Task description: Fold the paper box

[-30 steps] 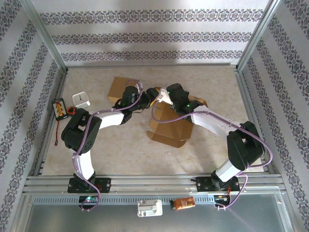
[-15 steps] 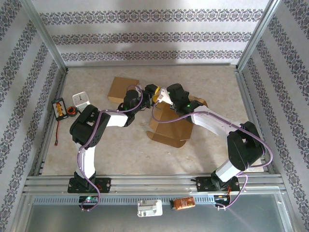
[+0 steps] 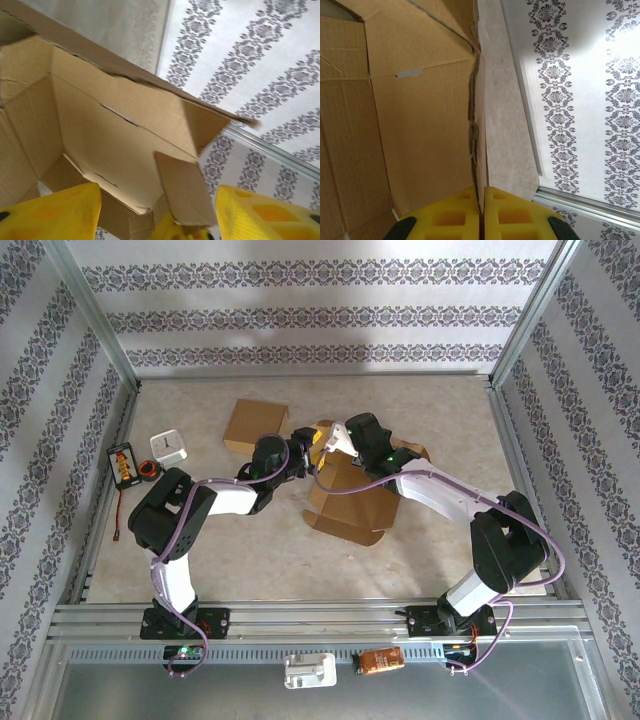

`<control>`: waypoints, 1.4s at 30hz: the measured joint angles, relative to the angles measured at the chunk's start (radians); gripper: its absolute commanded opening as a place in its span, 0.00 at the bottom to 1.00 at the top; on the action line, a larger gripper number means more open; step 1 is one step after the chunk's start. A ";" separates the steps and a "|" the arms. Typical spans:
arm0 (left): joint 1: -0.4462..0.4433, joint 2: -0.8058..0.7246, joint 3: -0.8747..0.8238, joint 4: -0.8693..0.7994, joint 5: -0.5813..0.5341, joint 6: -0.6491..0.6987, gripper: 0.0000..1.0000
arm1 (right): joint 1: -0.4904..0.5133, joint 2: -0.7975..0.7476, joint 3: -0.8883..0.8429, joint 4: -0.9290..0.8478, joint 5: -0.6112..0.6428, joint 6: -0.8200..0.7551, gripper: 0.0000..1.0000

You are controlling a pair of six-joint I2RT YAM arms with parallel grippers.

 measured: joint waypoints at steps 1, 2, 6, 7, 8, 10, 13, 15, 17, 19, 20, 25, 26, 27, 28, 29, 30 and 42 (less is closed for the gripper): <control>0.000 -0.003 0.011 0.003 -0.001 0.000 0.64 | 0.000 0.000 0.000 0.000 0.000 0.000 0.08; 0.000 0.002 0.026 0.009 -0.001 -0.005 0.64 | 0.000 0.000 0.000 0.000 0.000 0.000 0.08; -0.006 0.072 0.101 0.074 -0.005 -0.039 0.62 | 0.000 0.000 0.002 -0.002 0.005 0.000 0.08; -0.009 0.092 0.111 0.077 -0.006 -0.050 0.57 | -0.002 0.000 0.002 -0.004 0.008 0.000 0.08; -0.012 0.105 0.113 0.078 -0.008 -0.059 0.52 | -0.002 0.000 0.002 -0.005 0.008 0.000 0.08; -0.021 0.124 0.113 0.078 -0.011 -0.069 0.42 | 0.000 0.000 0.002 -0.008 0.007 0.000 0.08; -0.032 0.127 0.115 0.080 -0.018 -0.079 0.33 | 0.005 0.000 0.002 -0.008 0.007 0.000 0.08; -0.034 0.128 0.122 0.086 -0.021 -0.082 0.30 | 0.006 0.000 0.002 -0.008 0.007 0.000 0.08; -0.034 0.134 0.128 0.103 -0.024 -0.086 0.20 | 0.006 0.000 0.002 -0.009 0.006 0.003 0.08; -0.034 0.149 0.140 0.119 -0.026 -0.090 0.12 | 0.006 0.000 0.002 -0.013 0.003 0.012 0.13; -0.034 0.156 0.144 0.125 -0.027 -0.093 0.09 | 0.006 -0.002 0.002 -0.019 -0.002 0.026 0.24; -0.034 0.171 0.150 0.132 -0.027 -0.089 0.04 | 0.003 -0.013 0.058 -0.220 -0.163 0.140 0.62; -0.034 0.171 0.150 0.132 -0.027 -0.087 0.04 | -0.009 -0.023 0.084 -0.272 -0.225 0.194 0.65; -0.034 0.171 0.150 0.132 -0.026 -0.085 0.04 | -0.020 -0.033 0.108 -0.311 -0.281 0.235 0.68; -0.034 0.171 0.150 0.132 -0.027 -0.084 0.04 | -0.039 -0.048 0.138 -0.350 -0.351 0.301 0.70; -0.034 0.171 0.150 0.132 -0.027 -0.083 0.04 | -0.069 -0.066 0.169 -0.379 -0.432 0.380 0.72; -0.034 0.171 0.150 0.132 -0.027 -0.082 0.04 | -0.101 -0.080 0.192 -0.393 -0.499 0.442 0.73; -0.034 0.177 0.154 0.139 -0.026 -0.069 0.11 | -0.435 0.129 0.446 -0.562 -1.099 0.899 0.79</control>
